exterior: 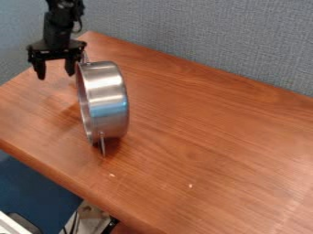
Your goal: Move the red object from the metal pot to the table
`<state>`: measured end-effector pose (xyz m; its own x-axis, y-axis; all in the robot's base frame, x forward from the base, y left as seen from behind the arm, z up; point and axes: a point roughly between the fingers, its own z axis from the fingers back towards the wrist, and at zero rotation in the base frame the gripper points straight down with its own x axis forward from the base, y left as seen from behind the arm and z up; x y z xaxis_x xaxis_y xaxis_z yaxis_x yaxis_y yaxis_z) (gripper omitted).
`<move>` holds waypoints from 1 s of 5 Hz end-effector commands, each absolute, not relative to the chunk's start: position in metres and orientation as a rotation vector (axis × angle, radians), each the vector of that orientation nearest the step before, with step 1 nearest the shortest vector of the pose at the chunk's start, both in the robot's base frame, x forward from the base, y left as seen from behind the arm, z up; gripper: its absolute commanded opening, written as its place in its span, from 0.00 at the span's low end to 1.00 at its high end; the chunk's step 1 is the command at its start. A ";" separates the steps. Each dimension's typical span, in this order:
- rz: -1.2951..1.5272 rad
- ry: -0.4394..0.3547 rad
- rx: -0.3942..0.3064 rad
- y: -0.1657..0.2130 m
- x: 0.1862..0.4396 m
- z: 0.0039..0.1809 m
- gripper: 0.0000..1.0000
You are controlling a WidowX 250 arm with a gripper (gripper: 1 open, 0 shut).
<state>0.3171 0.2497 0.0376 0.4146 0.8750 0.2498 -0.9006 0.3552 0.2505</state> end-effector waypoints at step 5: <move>0.935 -0.062 0.518 0.208 0.341 0.011 1.00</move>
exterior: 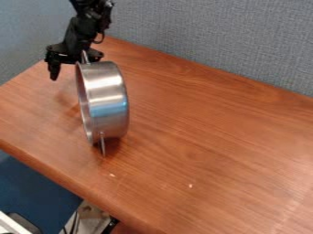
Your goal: Move the red object from the metal pot to the table
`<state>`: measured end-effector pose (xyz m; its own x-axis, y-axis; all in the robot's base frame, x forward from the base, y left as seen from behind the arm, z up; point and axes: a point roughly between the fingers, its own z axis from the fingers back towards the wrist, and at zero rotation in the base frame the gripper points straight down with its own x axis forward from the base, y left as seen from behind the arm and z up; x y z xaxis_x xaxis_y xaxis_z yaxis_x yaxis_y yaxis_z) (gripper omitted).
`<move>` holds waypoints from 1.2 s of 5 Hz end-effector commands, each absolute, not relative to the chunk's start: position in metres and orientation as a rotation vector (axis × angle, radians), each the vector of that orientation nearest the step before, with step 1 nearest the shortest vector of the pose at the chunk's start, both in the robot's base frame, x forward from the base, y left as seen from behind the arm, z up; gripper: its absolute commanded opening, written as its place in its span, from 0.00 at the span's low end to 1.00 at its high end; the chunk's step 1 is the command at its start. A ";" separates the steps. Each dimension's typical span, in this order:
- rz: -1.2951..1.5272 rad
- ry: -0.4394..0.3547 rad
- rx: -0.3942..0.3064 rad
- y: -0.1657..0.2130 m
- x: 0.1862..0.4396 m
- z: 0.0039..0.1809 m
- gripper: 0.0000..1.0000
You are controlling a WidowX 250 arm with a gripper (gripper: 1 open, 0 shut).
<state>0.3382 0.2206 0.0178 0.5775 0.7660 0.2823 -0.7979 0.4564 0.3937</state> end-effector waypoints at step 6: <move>1.175 0.026 0.531 0.164 0.367 -0.003 0.00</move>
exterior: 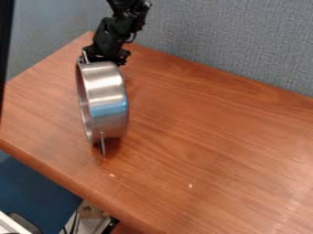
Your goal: Move the red object from the metal pot to the table
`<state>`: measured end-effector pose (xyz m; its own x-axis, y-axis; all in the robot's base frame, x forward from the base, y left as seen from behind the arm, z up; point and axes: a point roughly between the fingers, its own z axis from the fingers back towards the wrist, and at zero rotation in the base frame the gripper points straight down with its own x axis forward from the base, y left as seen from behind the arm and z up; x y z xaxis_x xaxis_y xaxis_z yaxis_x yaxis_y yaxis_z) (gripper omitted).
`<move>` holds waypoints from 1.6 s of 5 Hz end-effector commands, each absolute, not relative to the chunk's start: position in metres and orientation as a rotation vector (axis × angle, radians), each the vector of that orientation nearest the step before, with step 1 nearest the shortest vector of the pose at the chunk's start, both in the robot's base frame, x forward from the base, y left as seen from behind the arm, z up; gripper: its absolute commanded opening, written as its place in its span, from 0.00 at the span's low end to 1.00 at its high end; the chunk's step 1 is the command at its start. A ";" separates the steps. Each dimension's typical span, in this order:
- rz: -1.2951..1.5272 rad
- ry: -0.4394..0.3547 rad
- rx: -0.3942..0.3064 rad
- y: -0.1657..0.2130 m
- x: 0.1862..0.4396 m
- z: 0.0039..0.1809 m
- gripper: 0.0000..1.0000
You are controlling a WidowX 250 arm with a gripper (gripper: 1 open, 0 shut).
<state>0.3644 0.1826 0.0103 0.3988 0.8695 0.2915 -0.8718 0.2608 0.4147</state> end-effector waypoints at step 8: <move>1.081 0.106 0.444 0.138 0.374 0.012 0.00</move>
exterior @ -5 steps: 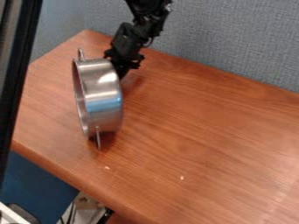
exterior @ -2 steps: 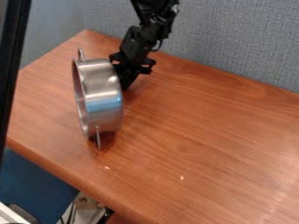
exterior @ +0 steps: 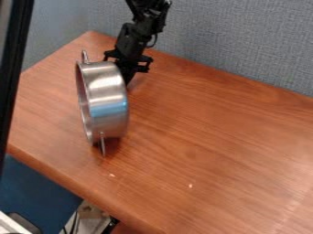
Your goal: Move the red object from the metal pot to the table
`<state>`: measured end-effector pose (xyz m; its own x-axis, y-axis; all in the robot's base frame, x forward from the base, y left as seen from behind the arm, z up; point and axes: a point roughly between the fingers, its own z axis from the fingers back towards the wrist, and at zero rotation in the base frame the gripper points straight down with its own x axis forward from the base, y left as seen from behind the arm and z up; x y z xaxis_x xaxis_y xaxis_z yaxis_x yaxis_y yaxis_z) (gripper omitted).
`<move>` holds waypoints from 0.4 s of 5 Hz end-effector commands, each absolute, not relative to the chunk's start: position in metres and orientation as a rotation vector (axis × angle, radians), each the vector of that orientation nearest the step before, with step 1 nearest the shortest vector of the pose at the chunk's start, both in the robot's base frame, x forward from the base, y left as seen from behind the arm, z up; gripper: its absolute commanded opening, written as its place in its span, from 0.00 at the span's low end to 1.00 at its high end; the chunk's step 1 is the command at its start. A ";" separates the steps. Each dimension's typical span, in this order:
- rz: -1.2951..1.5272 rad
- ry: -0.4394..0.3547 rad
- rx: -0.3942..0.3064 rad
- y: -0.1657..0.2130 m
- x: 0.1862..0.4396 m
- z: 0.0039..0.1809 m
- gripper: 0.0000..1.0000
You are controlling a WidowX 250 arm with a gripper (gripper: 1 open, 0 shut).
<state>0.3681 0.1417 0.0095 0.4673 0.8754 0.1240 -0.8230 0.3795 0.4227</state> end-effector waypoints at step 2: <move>0.930 0.057 0.426 0.116 0.393 0.015 0.00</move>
<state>0.3858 0.1237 0.0107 0.5886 0.8000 0.1162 -0.7647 0.5043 0.4011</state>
